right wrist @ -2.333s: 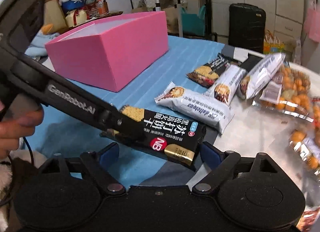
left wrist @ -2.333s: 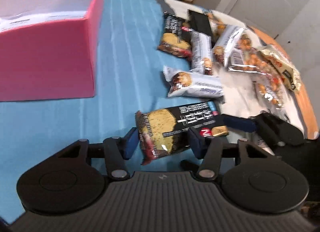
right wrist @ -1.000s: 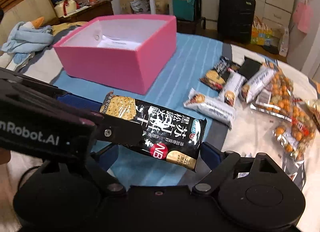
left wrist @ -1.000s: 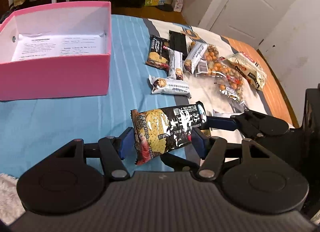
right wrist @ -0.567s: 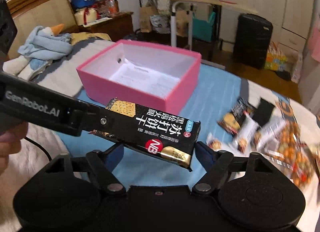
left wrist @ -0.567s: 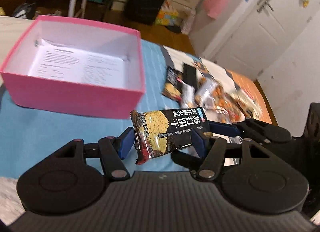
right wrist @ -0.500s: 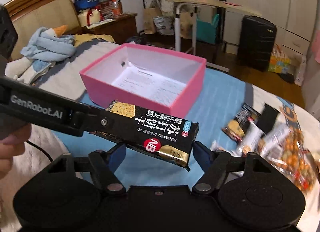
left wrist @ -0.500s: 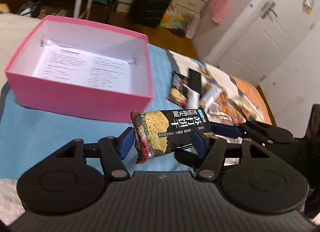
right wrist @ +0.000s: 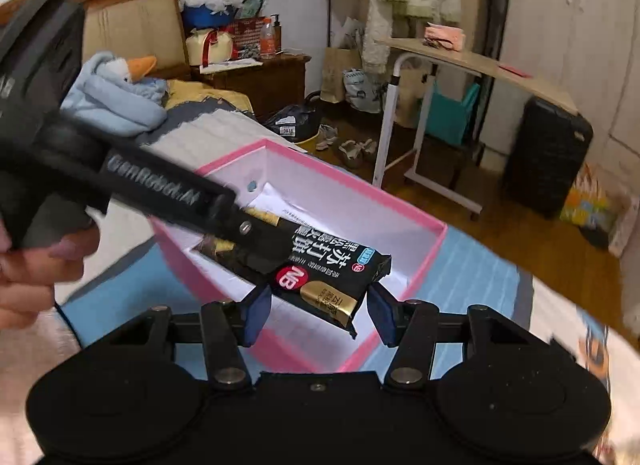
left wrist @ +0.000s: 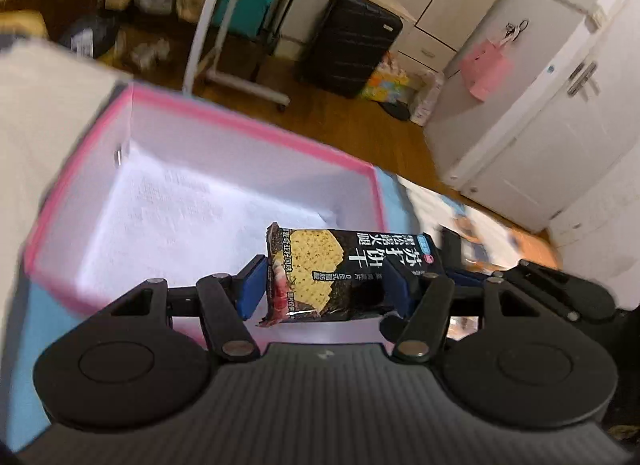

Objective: Organize snacks
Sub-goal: 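Carry the cracker pack into the pink box and open the left gripper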

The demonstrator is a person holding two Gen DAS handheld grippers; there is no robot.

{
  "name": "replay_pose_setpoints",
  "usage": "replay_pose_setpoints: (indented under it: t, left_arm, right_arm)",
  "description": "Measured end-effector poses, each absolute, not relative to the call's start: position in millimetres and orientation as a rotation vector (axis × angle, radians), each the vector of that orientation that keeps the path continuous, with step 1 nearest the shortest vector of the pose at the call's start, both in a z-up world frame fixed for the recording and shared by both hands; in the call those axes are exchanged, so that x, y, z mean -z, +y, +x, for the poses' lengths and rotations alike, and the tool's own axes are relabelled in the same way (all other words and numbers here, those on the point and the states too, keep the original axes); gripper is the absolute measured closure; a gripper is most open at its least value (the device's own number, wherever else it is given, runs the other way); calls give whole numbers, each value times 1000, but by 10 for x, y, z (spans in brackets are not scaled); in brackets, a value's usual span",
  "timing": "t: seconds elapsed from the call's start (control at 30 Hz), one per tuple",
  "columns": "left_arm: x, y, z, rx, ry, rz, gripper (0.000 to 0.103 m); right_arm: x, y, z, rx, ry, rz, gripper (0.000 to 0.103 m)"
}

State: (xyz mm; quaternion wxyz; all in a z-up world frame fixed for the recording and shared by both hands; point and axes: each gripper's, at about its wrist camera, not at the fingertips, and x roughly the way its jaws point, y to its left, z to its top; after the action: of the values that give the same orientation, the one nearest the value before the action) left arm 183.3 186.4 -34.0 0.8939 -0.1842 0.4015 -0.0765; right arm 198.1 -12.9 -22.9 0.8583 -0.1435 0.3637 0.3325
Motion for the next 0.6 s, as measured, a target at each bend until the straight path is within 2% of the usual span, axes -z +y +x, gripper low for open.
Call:
replay_pose_setpoints:
  t: [0.3,0.6]
  left_arm:
    - [828,1951,2553,81,892,-276,43]
    - [962,1852,2824,67,899,-248,43]
  right_arm:
    - [839,221,2599,-698,838,-381,54]
    - [921,400,2689,-616,845,-540,54]
